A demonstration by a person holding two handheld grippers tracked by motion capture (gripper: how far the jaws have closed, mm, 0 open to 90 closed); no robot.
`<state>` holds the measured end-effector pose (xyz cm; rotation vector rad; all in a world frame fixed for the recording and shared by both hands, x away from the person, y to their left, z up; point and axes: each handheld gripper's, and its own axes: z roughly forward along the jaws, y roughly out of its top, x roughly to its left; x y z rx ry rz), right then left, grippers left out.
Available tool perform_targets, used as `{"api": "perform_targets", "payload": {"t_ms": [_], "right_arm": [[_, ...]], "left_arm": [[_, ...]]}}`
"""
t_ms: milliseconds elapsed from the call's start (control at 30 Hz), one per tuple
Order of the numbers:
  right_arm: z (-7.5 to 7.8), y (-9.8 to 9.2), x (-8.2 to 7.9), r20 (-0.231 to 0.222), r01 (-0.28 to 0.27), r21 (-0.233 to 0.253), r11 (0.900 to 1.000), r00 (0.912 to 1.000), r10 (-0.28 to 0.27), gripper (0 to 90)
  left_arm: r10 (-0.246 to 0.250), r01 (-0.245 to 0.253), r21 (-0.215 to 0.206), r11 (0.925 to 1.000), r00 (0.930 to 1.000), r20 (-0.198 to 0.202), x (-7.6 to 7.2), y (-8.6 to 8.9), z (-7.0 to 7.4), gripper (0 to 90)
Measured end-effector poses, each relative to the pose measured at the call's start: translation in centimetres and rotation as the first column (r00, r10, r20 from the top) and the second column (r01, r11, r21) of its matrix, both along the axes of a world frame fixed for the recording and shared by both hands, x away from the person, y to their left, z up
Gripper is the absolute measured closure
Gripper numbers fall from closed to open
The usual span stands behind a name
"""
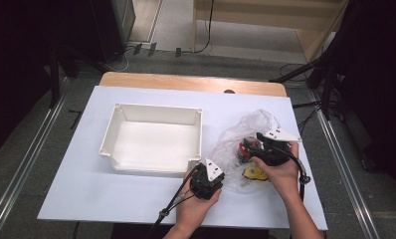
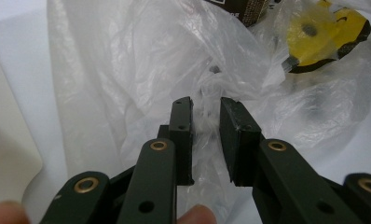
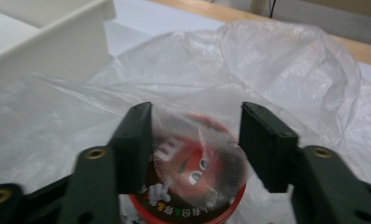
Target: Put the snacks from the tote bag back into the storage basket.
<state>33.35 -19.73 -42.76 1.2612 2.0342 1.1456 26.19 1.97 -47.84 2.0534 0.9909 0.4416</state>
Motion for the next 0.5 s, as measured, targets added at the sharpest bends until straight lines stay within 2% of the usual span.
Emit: {"api": "perform_targets", "payload": {"t_ms": [33, 133, 200, 400, 500], "right_arm": [[0.0, -0.1, 0.1, 0.001, -0.011, 0.02, 1.0, 0.9999, 0.011, 63.9], [0.1, -0.3, 0.3, 0.025, 0.005, 0.025, 1.0, 0.9997, -0.006, 82.5], [0.1, -0.5, 0.6, 0.027, 0.006, 0.034, 0.999, 0.9996, -0.007, 90.0], [-0.2, -0.8, 2.6, -0.009, -0.023, 0.015, 1.0, 0.9997, 0.024, 90.0], [-0.2, -1.2, 3.8, -0.039, -0.038, 0.033, 0.999, 0.9985, 0.039, 90.0]], "left_arm": [[0.0, 0.0, -0.001, 1.0, 1.0, 0.0, 0.0, 0.0, 0.0, 76.0], [0.0, 0.0, -0.001, 1.0, 1.0, 0.001, 0.0, 0.0, 0.0, 76.2], [0.0, 0.0, 0.005, 1.0, 1.0, 0.001, -0.1, 0.0, 0.0, 76.2], [-0.003, 0.003, -0.002, 1.0, 1.0, 0.009, -0.1, 0.0, 0.0, 76.3], [-0.007, 0.007, -0.006, 1.0, 0.9999, 0.013, -0.2, 0.0, 0.0, 76.3]]}}
